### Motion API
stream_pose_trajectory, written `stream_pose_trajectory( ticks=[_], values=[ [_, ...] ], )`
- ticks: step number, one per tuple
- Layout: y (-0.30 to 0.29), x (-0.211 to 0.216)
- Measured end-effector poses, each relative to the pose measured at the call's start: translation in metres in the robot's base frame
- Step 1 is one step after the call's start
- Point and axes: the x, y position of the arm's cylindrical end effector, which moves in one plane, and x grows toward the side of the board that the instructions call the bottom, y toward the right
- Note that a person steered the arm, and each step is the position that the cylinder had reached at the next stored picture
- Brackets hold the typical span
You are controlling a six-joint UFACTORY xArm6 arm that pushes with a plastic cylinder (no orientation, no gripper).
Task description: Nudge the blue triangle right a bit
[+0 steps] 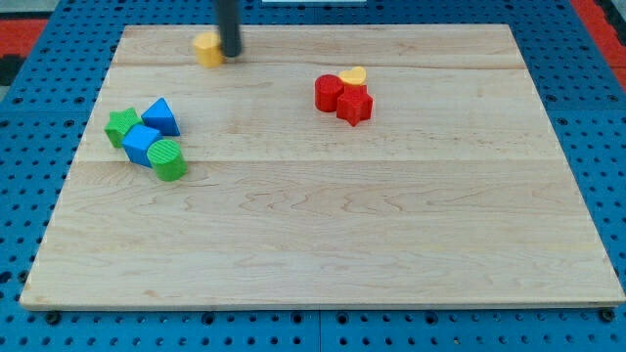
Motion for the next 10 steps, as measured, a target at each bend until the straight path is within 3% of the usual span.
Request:
stream_pose_trajectory(
  ticks=[2,7,9,10],
  values=[
    [-0.021,0.031],
    [-0.009,0.031],
    [0.106,0.032],
    [0.126,0.045]
  ],
)
